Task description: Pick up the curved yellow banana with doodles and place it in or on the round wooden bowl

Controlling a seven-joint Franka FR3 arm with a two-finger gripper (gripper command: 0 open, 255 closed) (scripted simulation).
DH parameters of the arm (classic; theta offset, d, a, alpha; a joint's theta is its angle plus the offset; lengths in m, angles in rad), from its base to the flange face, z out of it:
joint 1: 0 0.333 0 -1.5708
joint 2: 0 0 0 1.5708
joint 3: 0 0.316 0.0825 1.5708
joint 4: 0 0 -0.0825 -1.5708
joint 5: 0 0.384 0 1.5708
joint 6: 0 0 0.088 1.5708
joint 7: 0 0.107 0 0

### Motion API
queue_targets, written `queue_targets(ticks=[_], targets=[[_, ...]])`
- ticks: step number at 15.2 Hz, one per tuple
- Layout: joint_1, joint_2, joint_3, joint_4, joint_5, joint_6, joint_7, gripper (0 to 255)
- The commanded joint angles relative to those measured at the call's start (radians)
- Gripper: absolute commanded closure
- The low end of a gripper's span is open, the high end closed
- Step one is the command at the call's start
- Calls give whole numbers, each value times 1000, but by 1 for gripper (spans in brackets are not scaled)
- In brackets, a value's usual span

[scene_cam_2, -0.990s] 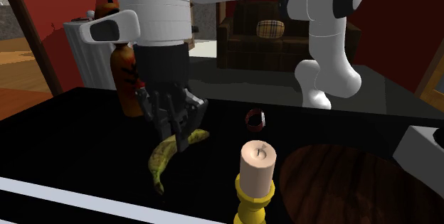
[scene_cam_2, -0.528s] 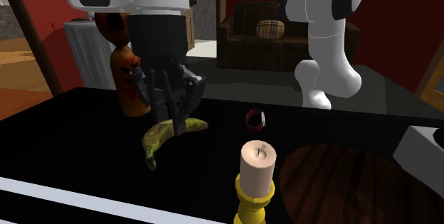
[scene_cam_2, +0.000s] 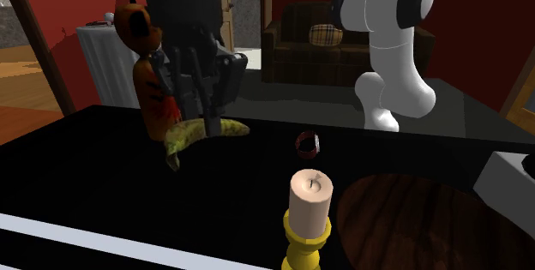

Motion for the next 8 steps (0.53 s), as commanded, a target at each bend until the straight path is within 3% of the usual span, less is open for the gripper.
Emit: queue_targets(ticks=[1,5,8], targets=[[7,21,0,62,-5,-42,3,255],[24,76,-1,205,-18,-130,8,255],[45,-24,17,46,-4,-68,60,255]])
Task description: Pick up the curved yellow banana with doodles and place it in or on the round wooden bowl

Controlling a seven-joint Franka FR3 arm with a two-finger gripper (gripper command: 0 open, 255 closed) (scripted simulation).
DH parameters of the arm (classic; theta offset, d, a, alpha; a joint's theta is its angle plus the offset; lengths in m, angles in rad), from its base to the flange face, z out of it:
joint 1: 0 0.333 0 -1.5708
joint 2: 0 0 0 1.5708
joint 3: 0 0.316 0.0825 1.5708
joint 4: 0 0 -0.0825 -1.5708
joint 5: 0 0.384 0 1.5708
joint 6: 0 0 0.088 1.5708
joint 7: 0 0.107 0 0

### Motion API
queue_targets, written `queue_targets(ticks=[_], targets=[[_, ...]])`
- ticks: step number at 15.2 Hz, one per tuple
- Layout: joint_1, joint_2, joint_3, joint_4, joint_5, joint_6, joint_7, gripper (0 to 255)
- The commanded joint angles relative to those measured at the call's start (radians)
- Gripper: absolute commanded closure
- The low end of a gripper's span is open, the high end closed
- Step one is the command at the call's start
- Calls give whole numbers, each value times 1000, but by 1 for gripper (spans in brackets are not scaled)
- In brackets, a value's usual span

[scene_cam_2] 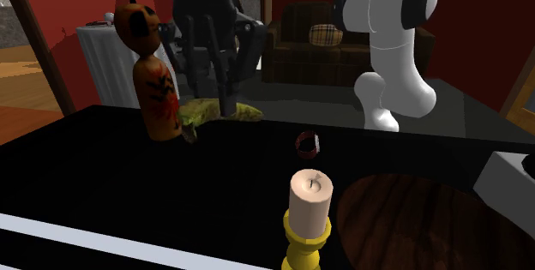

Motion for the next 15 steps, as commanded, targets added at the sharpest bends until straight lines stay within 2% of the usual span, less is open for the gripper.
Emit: queue_targets(ticks=[1,7,15], targets=[[19,-57,13,-89,7,34,39,255],[81,-170,53,-255,20,94,152,255],[180,-240,118,-353,19,130,320,255]])
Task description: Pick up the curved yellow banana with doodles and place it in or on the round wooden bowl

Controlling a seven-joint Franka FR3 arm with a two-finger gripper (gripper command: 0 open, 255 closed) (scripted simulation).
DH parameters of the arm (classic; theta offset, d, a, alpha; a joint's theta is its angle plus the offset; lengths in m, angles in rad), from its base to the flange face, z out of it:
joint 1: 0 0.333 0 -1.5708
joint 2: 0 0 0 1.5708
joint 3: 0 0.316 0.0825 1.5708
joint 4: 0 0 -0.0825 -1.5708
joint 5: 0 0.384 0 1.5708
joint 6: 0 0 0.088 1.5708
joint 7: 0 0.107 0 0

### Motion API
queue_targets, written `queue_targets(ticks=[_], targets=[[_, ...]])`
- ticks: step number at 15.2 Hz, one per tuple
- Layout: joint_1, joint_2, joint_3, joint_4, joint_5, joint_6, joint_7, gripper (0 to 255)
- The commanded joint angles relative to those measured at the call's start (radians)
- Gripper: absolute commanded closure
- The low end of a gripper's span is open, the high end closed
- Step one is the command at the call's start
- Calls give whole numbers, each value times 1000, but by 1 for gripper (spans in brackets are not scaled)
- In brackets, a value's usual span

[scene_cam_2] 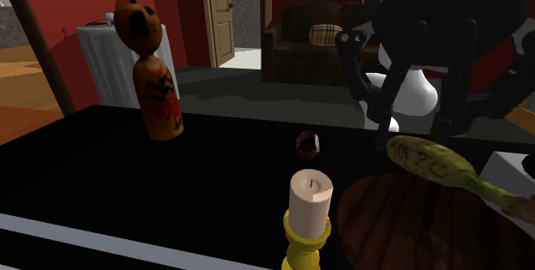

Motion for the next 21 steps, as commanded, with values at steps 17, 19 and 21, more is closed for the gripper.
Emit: queue_targets(ticks=[17,19,21], targets=[[21,-68,19,-272,19,209,45,255],[21,-68,19,-272,19,209,45,255],[21,-68,19,-272,19,209,45,255]])
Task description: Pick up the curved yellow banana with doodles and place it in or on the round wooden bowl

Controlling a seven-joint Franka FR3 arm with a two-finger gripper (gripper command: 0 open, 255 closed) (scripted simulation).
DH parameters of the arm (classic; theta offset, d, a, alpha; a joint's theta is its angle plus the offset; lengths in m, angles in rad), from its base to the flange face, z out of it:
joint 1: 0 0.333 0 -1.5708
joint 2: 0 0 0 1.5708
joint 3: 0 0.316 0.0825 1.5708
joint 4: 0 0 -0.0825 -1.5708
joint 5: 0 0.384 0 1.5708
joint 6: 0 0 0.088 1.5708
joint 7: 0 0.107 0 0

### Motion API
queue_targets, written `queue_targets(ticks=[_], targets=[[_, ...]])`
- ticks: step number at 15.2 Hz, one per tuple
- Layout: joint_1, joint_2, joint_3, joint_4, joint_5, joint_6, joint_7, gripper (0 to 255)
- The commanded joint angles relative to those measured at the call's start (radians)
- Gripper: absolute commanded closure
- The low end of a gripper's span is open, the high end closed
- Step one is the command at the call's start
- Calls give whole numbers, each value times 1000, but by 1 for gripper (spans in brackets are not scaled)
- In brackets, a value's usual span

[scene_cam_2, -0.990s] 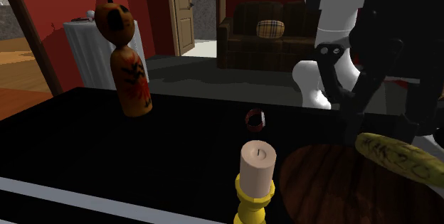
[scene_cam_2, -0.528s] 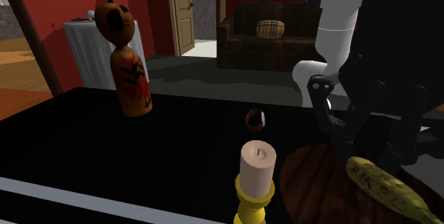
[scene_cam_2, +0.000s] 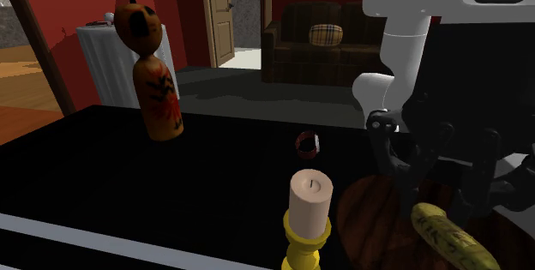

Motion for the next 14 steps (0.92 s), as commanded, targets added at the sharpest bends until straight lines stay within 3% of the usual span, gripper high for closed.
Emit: queue_targets(ticks=[1,2,3,8,12,14], targets=[[0,0,0,0,0,0,0,255],[0,0,0,0,0,0,0,255],[0,0,0,0,0,0,0,0],[0,0,0,0,0,0,0,0],[4,19,2,152,-8,-134,5,0],[4,19,1,152,-7,-134,5,0]])
